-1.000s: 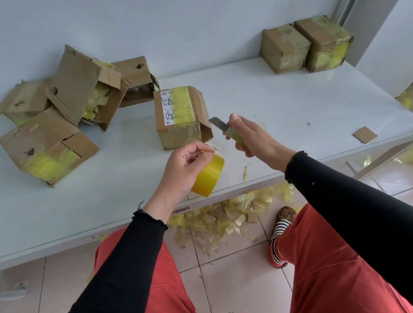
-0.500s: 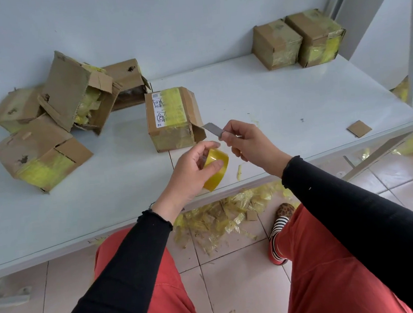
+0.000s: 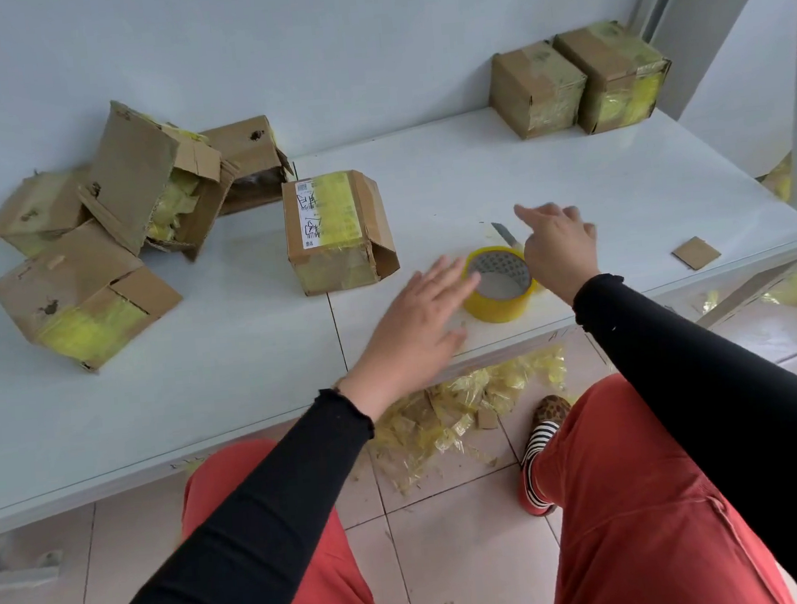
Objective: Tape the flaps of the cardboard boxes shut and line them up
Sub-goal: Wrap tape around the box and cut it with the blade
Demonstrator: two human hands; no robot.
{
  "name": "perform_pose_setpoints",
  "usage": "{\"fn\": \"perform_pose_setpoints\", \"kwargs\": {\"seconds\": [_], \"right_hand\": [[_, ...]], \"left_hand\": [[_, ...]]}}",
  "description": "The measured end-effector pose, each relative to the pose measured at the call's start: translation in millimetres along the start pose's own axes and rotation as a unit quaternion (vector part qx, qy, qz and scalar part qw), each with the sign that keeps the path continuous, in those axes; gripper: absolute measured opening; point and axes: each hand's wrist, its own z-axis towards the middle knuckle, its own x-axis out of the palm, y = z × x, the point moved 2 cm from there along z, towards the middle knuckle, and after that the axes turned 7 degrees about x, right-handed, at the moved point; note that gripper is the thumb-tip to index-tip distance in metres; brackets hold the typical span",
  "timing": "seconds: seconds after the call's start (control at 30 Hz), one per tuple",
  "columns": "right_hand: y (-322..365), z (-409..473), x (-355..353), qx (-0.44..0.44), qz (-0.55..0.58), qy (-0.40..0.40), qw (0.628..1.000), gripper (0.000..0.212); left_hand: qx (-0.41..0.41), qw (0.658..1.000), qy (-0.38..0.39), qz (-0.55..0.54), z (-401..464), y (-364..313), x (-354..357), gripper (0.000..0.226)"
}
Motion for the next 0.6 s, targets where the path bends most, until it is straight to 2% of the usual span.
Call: {"fn": "perform_pose_setpoints", "kwargs": {"seconds": [0.03, 0.1, 0.17, 0.23, 0.33, 0.47, 0.6], "right_hand": [[10, -3, -1, -0.036, -0.04, -0.036, 0.998, 0.058], [41, -12, -2, -0.101, -0.017, -0.067, 0.993, 0.051], [77, -24, 4, -0.164, 0.039, -0.068, 0.983, 0.042], [111, -36, 12, -0.213, 0.083, -0.054, 0.972, 0.036], [145, -42, 27, -0.249, 0.1, -0.022, 0.963, 0.032], [158, -36, 43, -0.266, 0.082, 0.012, 0.96, 0.032], [154, -33, 57, -0.269, 0.061, 0.015, 0.961, 0.031]], "left_hand": [[-0.014, 0.999, -0.036, -0.007, -5, 9, -14, 0.06], [-0.059, 0.992, -0.115, 0.01, -16, 30, -45, 0.049], [-0.11, 0.975, -0.186, 0.046, -24, 53, -75, 0.041], [-0.159, 0.96, -0.222, 0.066, -27, 75, -96, 0.04], [-0.193, 0.963, -0.174, 0.071, -20, 99, -109, 0.048], [-0.165, 0.979, -0.081, 0.09, -4, 112, -102, 0.061], [-0.166, 0.98, -0.06, 0.097, -7, 123, -91, 0.065]]}}
